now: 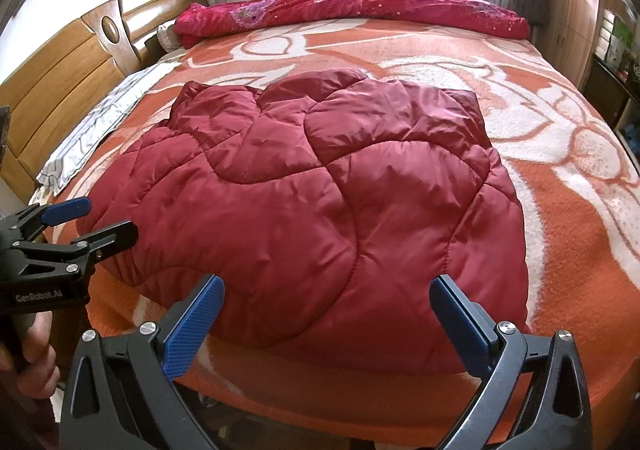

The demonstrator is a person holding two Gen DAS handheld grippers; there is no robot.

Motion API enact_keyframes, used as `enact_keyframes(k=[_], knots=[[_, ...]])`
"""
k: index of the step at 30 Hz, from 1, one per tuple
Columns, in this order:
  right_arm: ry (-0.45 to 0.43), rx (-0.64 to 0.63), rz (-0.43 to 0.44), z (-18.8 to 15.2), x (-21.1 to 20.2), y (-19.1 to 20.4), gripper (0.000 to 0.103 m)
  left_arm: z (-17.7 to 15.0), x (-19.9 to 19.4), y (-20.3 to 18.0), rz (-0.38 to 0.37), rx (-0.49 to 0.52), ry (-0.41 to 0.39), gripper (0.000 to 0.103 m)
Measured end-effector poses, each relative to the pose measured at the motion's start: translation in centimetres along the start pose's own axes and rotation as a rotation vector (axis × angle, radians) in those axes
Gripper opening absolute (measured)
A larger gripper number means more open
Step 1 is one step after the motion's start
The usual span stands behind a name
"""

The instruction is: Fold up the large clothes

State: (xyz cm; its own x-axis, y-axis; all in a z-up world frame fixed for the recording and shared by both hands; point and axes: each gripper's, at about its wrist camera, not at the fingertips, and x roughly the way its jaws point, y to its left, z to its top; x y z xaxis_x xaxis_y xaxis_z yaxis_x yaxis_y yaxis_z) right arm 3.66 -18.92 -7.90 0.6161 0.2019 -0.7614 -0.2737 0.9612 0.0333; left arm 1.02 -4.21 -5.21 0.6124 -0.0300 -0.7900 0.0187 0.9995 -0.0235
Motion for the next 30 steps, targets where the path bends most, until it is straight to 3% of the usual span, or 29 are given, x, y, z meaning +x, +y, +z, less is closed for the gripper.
enact_keyframes(k=[30], knots=[[-0.006,0.002,0.004,0.11,-0.41,0.19,0.103,0.04,-0.24,-0.02,0.008,0.000,-0.010,0.099]])
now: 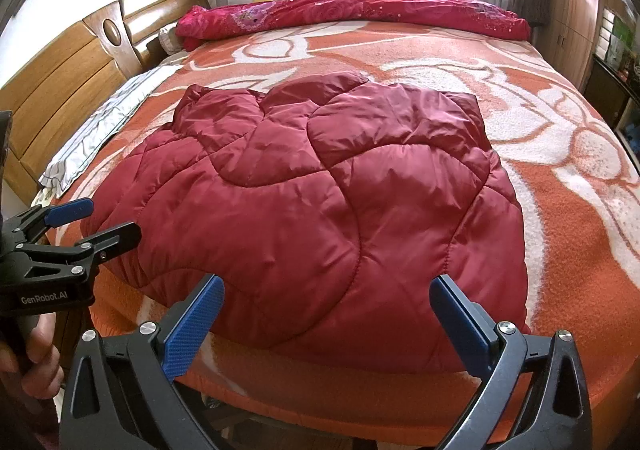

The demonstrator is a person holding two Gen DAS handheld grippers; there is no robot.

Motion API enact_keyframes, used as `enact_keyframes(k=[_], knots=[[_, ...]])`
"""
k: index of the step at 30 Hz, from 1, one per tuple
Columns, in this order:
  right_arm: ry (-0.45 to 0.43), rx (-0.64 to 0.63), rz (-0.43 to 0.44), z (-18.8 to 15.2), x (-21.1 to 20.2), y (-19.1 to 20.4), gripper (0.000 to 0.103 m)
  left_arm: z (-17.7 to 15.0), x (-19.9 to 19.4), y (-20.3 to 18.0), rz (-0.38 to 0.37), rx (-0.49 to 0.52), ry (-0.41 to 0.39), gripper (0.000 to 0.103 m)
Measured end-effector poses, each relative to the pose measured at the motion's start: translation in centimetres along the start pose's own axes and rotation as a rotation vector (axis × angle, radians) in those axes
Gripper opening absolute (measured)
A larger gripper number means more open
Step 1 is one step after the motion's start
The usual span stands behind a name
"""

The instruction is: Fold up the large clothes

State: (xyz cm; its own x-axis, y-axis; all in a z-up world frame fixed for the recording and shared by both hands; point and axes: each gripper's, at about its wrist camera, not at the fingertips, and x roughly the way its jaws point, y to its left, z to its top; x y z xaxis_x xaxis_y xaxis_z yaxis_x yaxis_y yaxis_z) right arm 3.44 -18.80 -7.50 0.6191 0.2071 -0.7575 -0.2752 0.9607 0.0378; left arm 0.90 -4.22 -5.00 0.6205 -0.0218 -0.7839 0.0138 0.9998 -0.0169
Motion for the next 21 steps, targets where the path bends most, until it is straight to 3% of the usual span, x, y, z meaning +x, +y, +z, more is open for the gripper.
enact_keyframes(k=[21], knots=[[-0.001,0.002,0.000,0.10,-0.22,0.13,0.103,-0.10,-0.22,-0.25,0.013,0.021,-0.021,0.099]])
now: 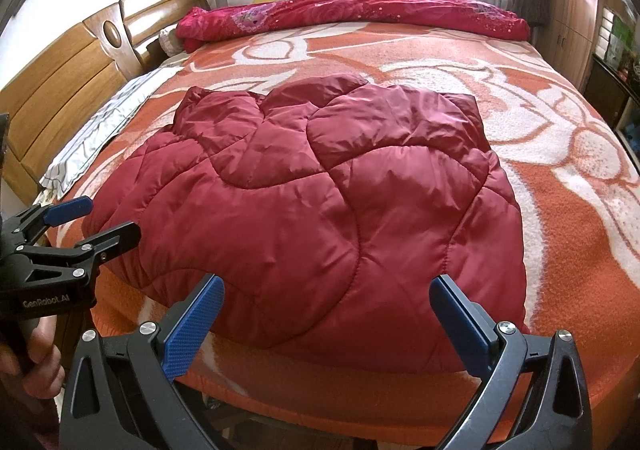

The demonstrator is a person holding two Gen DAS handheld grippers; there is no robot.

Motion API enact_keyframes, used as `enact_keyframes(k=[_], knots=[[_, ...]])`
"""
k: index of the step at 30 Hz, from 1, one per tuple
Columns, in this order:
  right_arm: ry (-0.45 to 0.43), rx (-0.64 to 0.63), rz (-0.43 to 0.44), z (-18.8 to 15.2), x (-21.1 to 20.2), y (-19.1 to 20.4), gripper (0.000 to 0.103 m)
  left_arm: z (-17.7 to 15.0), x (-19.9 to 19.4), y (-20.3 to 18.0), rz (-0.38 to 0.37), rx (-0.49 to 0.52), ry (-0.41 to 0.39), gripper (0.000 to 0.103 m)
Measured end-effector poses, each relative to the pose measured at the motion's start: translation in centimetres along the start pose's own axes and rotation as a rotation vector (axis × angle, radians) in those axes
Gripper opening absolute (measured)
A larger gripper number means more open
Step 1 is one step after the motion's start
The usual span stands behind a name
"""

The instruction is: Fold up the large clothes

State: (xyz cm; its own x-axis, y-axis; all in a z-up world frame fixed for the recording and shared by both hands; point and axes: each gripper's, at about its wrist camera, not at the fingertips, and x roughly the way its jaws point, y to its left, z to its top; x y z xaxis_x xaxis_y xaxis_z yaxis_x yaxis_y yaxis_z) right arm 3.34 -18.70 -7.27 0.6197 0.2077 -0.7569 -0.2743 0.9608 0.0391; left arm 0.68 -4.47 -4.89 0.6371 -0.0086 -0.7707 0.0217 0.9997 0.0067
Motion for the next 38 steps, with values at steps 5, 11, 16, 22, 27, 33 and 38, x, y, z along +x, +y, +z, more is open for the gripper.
enact_keyframes(k=[5,11,16,22,27,33,38], knots=[[-0.002,-0.001,0.000,-0.01,-0.02,-0.06,0.103,0.01,-0.03,-0.01,-0.001,-0.001,0.000,0.099],[-0.005,0.000,0.001,0.15,-0.18,-0.08,0.103,0.03,0.02,0.06,-0.005,-0.003,0.000,0.099],[-0.005,0.000,0.002,0.12,-0.16,-0.10,0.103,0.11,-0.02,0.15,-0.004,-0.001,-0.002,0.099],[-0.008,0.004,0.010,0.56,-0.42,-0.25,0.103,0.35,-0.02,0.31,-0.005,-0.002,-0.007,0.099],[-0.013,0.009,0.016,0.61,-0.38,-0.49,0.103,0.57,-0.11,0.43,-0.025,-0.006,-0.008,0.099],[0.000,0.013,0.025,0.78,0.25,-0.71,0.103,0.82,0.02,0.21,-0.029,0.005,-0.016,0.099],[0.008,0.012,0.028,0.77,0.52,-0.78,0.103,0.81,0.50,0.38,-0.057,-0.009,0.003,0.099]])
